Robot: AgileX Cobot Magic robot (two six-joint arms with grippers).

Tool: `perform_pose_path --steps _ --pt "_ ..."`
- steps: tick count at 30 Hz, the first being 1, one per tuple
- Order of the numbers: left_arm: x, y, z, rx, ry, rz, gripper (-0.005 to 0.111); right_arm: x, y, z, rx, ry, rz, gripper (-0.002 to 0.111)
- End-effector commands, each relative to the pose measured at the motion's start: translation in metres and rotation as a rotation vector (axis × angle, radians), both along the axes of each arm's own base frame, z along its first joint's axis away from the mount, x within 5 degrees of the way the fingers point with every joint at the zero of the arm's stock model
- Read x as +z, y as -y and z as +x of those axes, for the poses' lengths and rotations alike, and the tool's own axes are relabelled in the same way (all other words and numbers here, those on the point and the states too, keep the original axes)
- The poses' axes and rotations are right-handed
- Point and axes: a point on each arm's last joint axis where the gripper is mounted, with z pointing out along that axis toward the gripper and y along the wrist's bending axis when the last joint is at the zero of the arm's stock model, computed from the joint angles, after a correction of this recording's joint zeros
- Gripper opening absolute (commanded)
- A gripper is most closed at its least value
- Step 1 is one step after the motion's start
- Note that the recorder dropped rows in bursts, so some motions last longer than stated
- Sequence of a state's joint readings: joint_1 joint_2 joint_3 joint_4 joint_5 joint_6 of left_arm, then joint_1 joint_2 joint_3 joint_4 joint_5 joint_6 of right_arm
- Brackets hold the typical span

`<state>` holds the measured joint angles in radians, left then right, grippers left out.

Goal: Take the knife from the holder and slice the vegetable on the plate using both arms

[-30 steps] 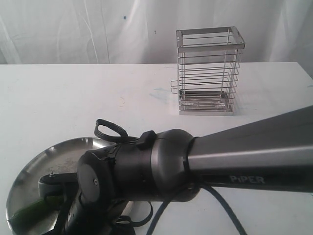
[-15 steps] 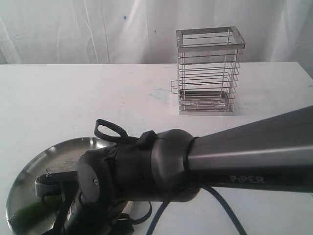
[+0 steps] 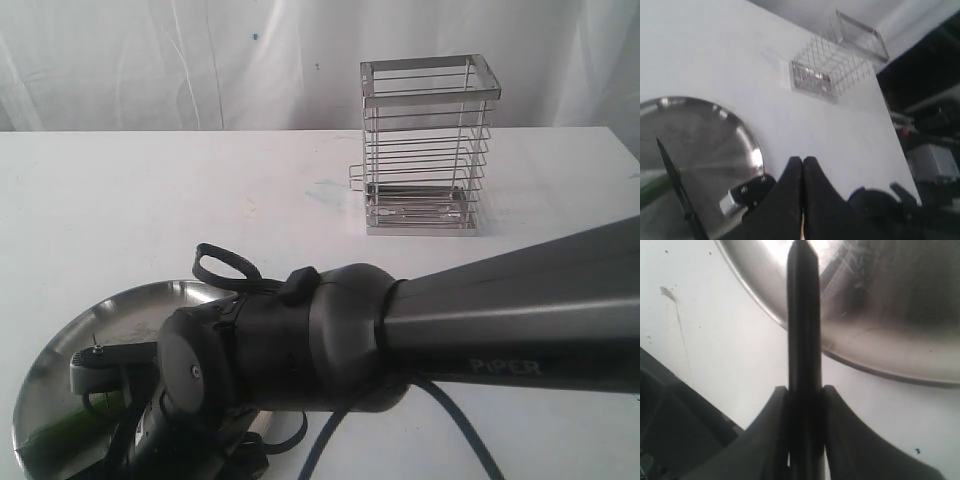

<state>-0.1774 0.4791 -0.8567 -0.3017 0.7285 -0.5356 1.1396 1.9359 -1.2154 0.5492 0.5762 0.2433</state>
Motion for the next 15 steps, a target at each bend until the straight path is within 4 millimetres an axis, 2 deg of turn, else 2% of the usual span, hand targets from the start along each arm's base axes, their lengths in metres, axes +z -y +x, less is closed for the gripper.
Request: perform_pose_path --steps 1,5,12,15 --pt "-0.007 0.001 -0.017 -0.108 -0.051 0.095 0.000 0.000 0.000 -0.002 0.016 0.006 0.001 0.015" --pt "-0.007 -0.005 -0.008 -0.034 -0.030 0.143 0.000 0.000 0.000 -0.003 0.029 0.002 -0.006 0.015" --pt "0.003 -0.040 0.024 0.308 -0.018 0.454 0.000 0.000 0.000 -0.002 0.025 0.008 0.000 0.015" --pt "-0.011 -0.042 0.043 0.343 -0.137 0.518 0.000 0.000 0.000 -0.002 0.024 0.010 0.001 0.015"
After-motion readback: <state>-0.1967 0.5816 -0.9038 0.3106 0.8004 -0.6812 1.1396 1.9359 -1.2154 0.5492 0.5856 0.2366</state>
